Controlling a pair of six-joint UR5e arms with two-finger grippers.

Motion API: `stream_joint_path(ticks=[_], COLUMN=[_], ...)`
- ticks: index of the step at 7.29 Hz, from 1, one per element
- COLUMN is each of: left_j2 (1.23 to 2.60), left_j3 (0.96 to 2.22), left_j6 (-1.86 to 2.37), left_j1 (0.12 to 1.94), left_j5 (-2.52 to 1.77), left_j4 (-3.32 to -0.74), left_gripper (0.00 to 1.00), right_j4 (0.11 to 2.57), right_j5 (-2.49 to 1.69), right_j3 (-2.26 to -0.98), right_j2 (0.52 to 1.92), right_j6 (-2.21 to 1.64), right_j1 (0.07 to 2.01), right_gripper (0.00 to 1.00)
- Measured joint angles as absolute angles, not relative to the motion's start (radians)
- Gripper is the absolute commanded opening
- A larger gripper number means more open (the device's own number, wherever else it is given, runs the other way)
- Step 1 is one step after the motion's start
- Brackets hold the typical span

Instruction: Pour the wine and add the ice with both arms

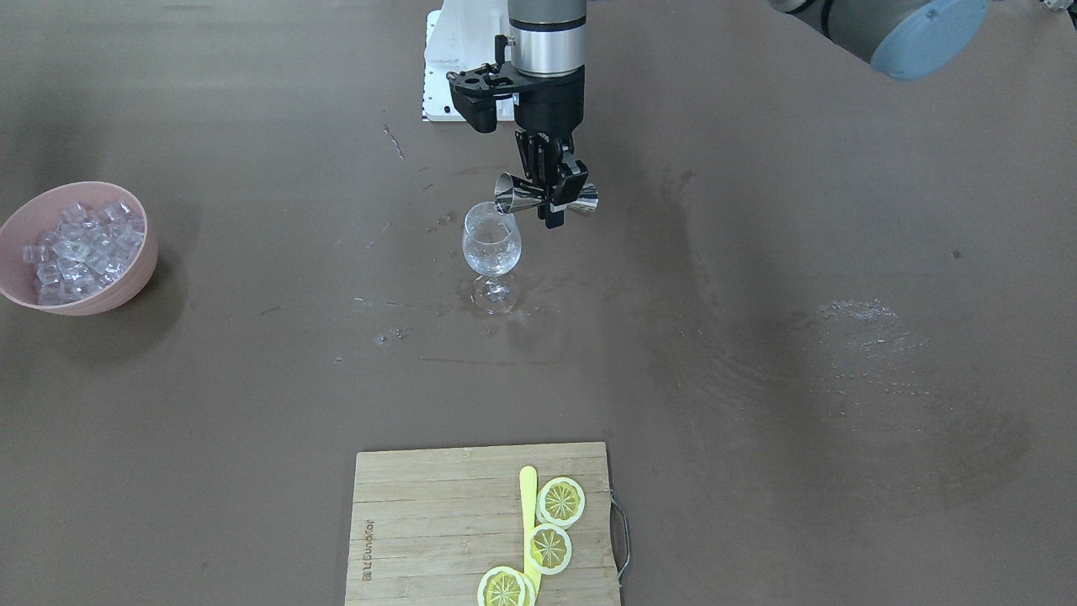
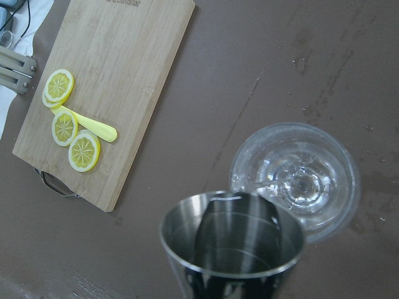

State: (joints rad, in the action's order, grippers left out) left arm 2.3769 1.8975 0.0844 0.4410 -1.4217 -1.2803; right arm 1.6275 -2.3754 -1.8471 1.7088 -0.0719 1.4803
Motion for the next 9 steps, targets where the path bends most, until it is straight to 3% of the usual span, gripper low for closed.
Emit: stream_joint_path(ticks=[9], left_j2=[2.466], left_j3=[1.879], left_j6=[0.084], left_j1=[0.425], left_j5=[-1.342], left_j4=[-1.079], left_gripper=[0.0], right_j4=[1.628], right_j5=[-2.387], right_j3=[-1.849], right_j2=[1.709], right_j6=[-0.078], right_j1=[1.48], right_gripper=[1.0])
